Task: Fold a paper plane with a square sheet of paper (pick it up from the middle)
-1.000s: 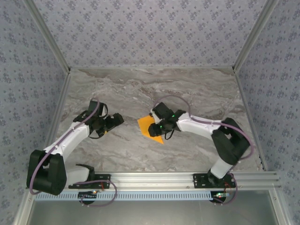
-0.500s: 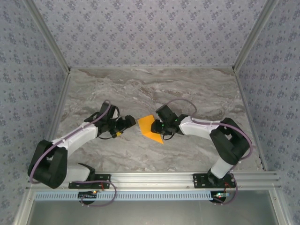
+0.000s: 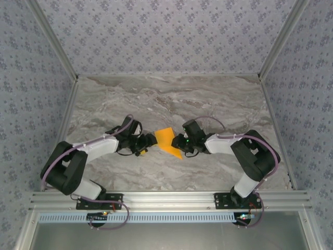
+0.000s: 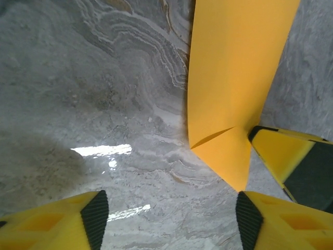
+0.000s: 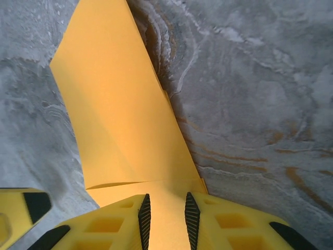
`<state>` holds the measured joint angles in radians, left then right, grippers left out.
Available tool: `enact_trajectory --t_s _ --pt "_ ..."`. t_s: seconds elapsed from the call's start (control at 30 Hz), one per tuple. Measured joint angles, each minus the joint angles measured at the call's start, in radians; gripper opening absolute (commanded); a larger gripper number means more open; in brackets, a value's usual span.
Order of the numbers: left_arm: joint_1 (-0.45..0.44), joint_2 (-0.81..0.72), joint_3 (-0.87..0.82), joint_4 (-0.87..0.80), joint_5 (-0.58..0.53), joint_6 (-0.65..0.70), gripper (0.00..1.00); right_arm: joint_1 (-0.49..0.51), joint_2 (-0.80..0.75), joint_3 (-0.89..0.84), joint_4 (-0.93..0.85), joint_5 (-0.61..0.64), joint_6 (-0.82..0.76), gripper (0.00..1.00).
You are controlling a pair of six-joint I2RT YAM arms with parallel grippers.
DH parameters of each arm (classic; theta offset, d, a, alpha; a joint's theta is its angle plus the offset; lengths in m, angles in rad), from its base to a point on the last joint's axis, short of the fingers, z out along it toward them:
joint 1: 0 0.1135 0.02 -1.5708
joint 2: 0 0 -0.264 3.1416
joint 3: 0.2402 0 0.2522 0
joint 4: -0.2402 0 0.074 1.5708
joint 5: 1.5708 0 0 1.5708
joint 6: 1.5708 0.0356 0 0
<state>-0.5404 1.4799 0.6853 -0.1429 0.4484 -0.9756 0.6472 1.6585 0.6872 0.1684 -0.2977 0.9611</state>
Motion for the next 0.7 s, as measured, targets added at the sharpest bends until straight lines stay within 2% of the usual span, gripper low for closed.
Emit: enact_trajectory --t_s 0.33,0.7 --pt "-0.038 0.098 0.048 0.058 0.041 -0.022 0.49 -0.058 0.0 -0.066 0.129 -0.107 0.064 0.29" --pt "-0.038 0.191 0.111 0.092 0.065 -0.021 0.41 -0.074 0.0 -0.087 0.166 -0.134 0.068 0.29"
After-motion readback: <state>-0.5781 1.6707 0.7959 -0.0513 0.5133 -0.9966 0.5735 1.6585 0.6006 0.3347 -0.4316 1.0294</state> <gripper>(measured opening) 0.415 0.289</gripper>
